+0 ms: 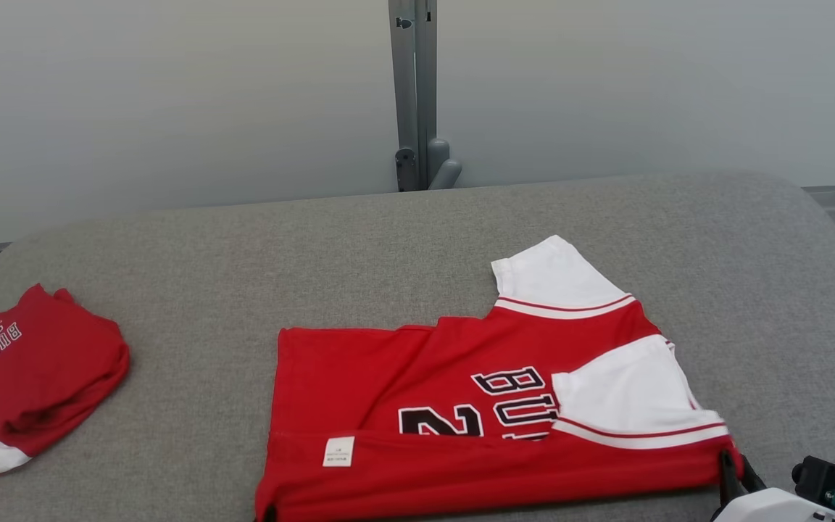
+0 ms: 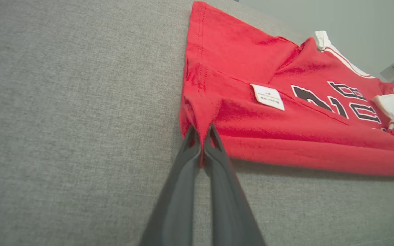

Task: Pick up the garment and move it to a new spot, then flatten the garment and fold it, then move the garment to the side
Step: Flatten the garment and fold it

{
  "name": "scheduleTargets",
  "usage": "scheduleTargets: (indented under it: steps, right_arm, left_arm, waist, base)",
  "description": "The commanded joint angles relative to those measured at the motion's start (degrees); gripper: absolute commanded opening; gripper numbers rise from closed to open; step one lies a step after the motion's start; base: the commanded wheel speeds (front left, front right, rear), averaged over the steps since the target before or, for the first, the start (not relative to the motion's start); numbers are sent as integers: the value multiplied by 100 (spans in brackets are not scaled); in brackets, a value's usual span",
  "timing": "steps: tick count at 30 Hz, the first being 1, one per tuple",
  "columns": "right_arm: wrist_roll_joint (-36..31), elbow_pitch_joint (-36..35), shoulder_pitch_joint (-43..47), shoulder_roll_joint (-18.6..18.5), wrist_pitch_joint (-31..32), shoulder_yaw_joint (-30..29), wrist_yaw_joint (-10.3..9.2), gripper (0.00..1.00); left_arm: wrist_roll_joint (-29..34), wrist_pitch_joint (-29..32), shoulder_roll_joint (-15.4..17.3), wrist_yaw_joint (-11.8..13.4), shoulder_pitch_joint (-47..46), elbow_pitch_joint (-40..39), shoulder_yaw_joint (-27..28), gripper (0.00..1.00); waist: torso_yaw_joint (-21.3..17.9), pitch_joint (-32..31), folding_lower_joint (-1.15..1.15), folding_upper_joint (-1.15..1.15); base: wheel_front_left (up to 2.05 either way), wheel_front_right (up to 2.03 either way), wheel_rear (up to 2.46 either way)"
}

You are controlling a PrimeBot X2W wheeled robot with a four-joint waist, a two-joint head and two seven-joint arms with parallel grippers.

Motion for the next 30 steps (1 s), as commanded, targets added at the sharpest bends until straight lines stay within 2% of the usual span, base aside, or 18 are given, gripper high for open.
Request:
scheduleTargets:
  steps: [1, 10, 14, 20, 30]
  right_arm:
    - [0, -35, -36, -69, -18, -34, -15, 100]
    - [-329, -527, -306, -107, -18, -232, -13, 100]
    - [-490, -708, -568, -46, -18, -158, -13, 100]
    - [-569, -759, -1036, 45, -18, 90, -13, 100]
    - [-504, -961, -1721, 130, -18, 470, -13, 100]
  left_arm:
    - [40, -2, 65, 16, 109, -17, 120, 100]
    - [381, -2, 38, 15, -237, -413, 356, 100]
    - [462, -2, 69, 15, -633, -373, 253, 100]
    - [443, -2, 219, 15, -1506, -72, 0, 100]
    - [75, -2, 510, 15, -2965, 731, -391, 100]
  waist:
    - [15, 53, 0, 0]
    - [82, 295, 0, 0]
    - [70, 452, 0, 0]
    - [-8, 780, 0, 0]
    - [-272, 1608, 0, 0]
  base:
    - [0, 0, 0]
    - [0, 0, 0]
    - [0, 0, 0]
    - [0, 0, 0]
    - [0, 0, 0]
